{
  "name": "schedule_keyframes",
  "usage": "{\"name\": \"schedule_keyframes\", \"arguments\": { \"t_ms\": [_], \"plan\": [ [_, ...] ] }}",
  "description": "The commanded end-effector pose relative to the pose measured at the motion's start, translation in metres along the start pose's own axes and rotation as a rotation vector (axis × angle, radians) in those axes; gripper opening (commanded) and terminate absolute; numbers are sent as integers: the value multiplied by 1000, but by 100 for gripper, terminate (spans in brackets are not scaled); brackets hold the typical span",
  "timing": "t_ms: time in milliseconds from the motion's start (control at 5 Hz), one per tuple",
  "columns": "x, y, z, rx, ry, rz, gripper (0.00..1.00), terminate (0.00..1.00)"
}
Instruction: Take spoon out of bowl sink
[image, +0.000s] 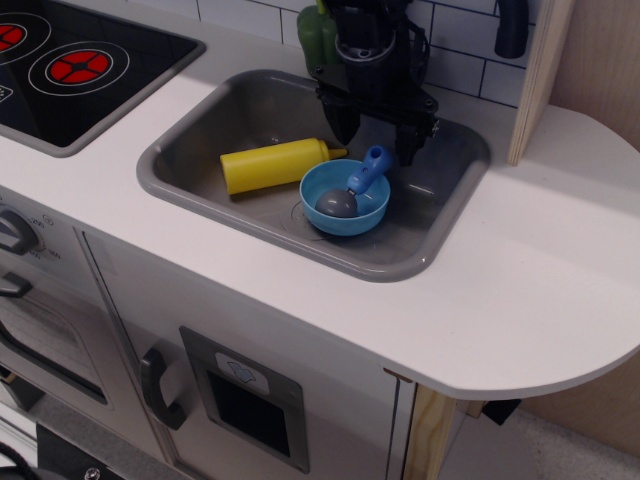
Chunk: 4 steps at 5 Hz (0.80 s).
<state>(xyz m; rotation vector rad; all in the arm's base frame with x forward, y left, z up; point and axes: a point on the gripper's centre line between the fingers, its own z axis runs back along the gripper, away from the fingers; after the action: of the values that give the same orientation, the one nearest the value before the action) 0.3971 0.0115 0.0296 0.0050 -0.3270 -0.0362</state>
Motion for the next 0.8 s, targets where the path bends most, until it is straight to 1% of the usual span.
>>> {"name": "schedule_keyframes", "arguments": {
  "t_ms": [0,400,600],
  "plan": [
    [15,-7,0,56,-56,-13,100,0],
    [13,-9,-8,75,-34,10,100,0],
    [15,-8,-6,62,-24,25,0,0]
  ]
}}
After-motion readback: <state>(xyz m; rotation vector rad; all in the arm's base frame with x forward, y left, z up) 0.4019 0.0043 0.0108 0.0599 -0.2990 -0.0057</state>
